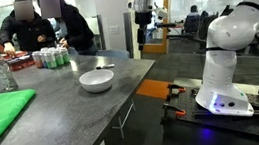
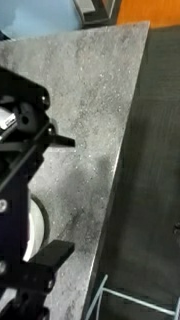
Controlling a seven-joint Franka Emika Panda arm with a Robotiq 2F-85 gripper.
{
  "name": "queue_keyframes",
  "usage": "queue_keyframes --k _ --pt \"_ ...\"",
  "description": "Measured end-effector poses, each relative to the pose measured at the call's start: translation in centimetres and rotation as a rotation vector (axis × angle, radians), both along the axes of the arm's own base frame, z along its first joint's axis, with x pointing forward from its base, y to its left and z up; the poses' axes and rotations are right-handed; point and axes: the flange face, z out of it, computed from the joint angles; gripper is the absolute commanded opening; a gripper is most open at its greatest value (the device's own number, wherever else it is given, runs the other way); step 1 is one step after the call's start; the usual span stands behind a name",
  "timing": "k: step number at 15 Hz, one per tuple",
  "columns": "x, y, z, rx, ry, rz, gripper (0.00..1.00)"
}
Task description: Move the bowl backwards
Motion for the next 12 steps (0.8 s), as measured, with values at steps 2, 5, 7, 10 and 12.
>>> queue_keyframes --k 2,5,7,10,12 --pt "0.2 0.1 0.0 0.007 -0.001 -0.022 1.0" --pt "2.0 1.3 -0.6 0.047 -0.013 -0.118 1.0" --pt "4.3 2.8 -1.6 0.076 -0.021 -0.195 1.0" --pt "8.9 4.8 -3.5 0.114 -0.032 -0.272 1.0" --pt "12.2 5.4 -5.3 0.144 -0.022 -0.305 1.0"
